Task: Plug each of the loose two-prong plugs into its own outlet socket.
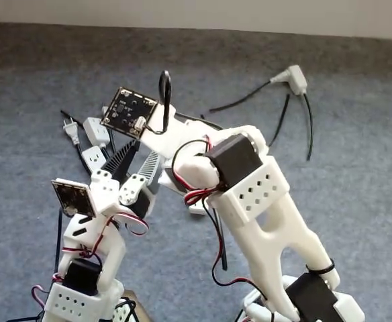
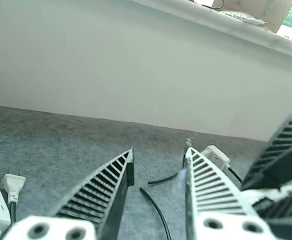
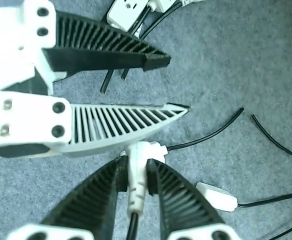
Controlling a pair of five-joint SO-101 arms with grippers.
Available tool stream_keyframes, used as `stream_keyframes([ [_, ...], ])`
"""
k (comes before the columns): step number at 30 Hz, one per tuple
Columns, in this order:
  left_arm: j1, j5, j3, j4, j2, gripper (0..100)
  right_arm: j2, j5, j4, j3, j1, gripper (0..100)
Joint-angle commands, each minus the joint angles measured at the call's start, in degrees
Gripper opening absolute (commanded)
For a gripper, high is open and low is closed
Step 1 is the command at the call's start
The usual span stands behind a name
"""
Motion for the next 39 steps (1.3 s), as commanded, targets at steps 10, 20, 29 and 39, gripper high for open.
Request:
stream_keyframes([
  [10, -1.19, -0.26, 1.1, 0.35, 0.75, 19, -2.86, -0.53, 2.95, -2.07, 0.48, 0.8],
  [20, -16.57, -0.44, 1.1, 0.53, 0.75, 19, -3.03, -2.37, 3.38, 2.24, 6.73, 0.9],
  [29, -28.53, -0.18, 1.1, 0.88, 0.75, 19, -2.77, -24.79, 2.95, 4.79, 6.73, 17.0],
  [39, -30.64, -0.09, 1.1, 4.57, 0.75, 19, -2.86, -58.55, -11.21, 26.95, -8.57, 17.0],
])
